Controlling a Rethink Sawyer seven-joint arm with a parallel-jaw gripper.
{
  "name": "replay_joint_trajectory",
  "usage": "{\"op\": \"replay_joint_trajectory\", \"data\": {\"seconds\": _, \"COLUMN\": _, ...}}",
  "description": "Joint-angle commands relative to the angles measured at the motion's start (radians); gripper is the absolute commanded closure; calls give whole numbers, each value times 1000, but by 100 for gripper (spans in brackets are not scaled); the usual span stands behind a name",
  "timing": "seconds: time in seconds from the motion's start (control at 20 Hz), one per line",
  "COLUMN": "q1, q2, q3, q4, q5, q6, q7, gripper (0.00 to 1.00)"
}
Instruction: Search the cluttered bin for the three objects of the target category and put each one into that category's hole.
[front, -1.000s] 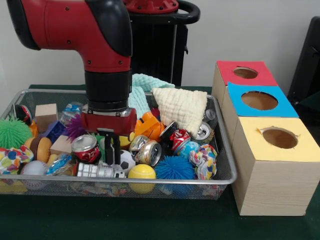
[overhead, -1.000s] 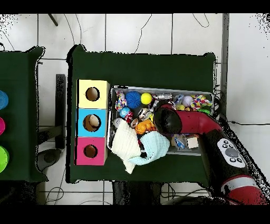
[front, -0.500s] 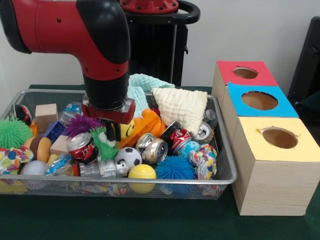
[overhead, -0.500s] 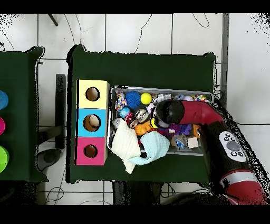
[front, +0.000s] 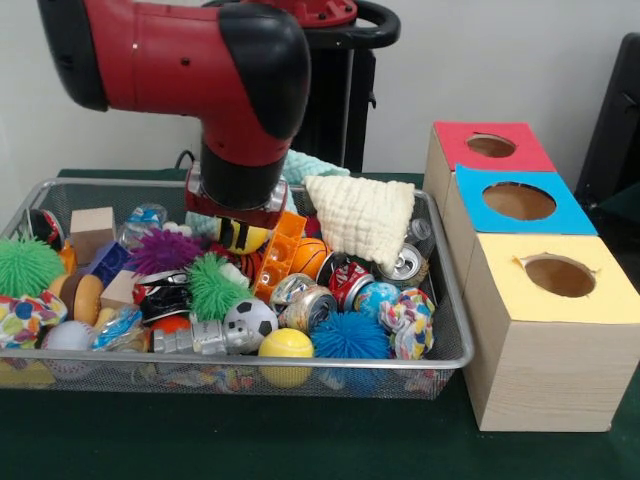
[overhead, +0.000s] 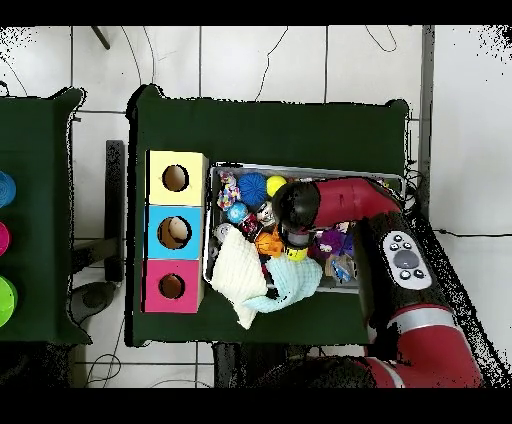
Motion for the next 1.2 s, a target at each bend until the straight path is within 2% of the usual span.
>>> {"op": "replay_joint_trajectory", "data": {"seconds": 0.05, "q1": 84, "q2": -20, "q3": -53, "q4": -102, "q5": -147, "q6": -8, "q7": -58, "gripper": 100}}
{"op": "replay_joint_trajectory", "data": {"seconds": 0.1, "q1": 99, "q2": -23, "q3": -57, "q4": -110, "q5": -157, "q6": -23, "q7": -38, "gripper": 100}}
{"op": "replay_joint_trajectory", "data": {"seconds": 0.35, "q1": 132, "q2": -29, "q3": -69, "q4": -161, "q5": -161, "q6": 60, "q7": -73, "gripper": 100}}
{"op": "replay_joint_trajectory", "data": {"seconds": 0.65, "q1": 162, "q2": -47, "q3": -94, "q4": -220, "q5": -168, "q6": 27, "q7": -41, "gripper": 100}}
{"op": "replay_joint_trajectory", "data": {"seconds": 0.75, "q1": 163, "q2": -72, "q3": -107, "q4": -223, "q5": -167, "q6": 4, "q7": -32, "gripper": 100}}
{"op": "replay_joint_trajectory", "data": {"seconds": 0.9, "q1": 161, "q2": -103, "q3": -122, "q4": -209, "q5": -164, "q6": -108, "q7": 41, "gripper": 100}}
{"op": "replay_joint_trajectory", "data": {"seconds": 1.05, "q1": 170, "q2": -112, "q3": -140, "q4": -219, "q5": -170, "q6": -120, "q7": 49, "gripper": 100}}
{"op": "replay_joint_trajectory", "data": {"seconds": 1.1, "q1": 173, "q2": -105, "q3": -157, "q4": -199, "q5": -182, "q6": -159, "q7": 80, "gripper": 100}}
{"op": "replay_joint_trajectory", "data": {"seconds": 1.2, "q1": 167, "q2": -107, "q3": -161, "q4": -190, "q5": -161, "q6": -169, "q7": 69, "gripper": 100}}
